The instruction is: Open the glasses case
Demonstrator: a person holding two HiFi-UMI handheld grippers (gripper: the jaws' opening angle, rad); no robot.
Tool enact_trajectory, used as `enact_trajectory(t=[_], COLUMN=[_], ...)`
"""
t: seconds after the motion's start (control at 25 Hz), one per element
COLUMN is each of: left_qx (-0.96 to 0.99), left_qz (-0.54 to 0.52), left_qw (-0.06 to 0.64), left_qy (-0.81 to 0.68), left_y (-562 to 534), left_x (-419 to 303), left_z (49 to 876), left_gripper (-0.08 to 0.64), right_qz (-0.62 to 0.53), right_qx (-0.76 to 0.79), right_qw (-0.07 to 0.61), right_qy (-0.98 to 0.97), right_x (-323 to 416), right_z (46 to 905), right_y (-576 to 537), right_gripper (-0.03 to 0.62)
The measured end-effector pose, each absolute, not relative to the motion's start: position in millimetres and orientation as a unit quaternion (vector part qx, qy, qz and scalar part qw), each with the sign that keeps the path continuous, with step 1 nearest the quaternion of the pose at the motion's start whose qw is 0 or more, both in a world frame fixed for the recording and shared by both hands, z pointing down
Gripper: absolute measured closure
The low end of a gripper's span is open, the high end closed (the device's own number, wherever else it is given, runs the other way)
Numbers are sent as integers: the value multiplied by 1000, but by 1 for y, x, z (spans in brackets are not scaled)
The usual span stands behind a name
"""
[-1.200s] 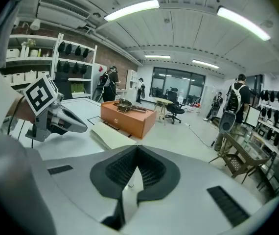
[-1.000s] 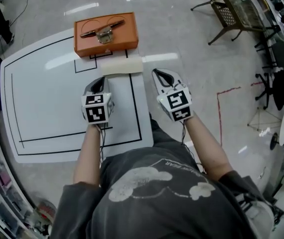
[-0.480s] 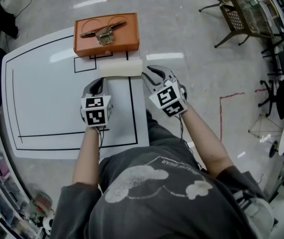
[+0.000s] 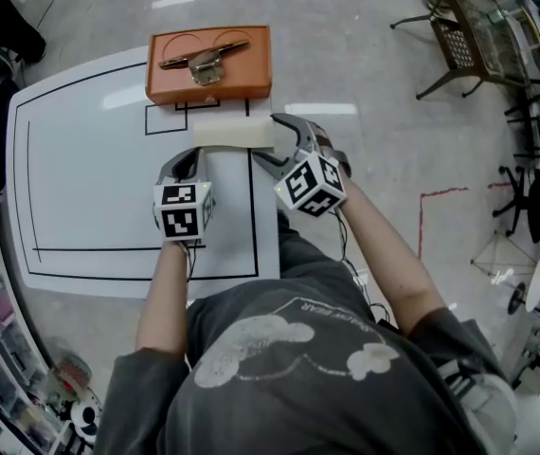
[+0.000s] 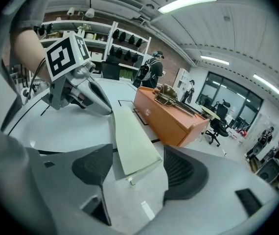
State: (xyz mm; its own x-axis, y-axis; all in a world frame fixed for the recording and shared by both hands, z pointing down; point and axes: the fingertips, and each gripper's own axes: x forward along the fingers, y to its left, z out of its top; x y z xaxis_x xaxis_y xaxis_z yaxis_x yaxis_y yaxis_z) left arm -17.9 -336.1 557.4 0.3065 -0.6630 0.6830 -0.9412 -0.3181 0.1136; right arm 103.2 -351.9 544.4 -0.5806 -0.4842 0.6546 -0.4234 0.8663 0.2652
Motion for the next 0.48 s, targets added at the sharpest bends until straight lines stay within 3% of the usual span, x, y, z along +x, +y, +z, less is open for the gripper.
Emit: enact_trajectory(t=[0.12, 0.48], left_qx=[767, 767], left_qz=[266, 271], left_qw=[260, 257], left_qy=[-523, -522], left_y=[-337, -336], left_x=[-18, -18], left_z=[557, 559], left_gripper=[558, 558], right_qz=[-49, -49], right_qx=[245, 210], right_qw=[392, 430], right_qy=[-885, -877], right_x=[102, 103], right_z=[549, 551], right_y=[-355, -356], right_gripper=[302, 327])
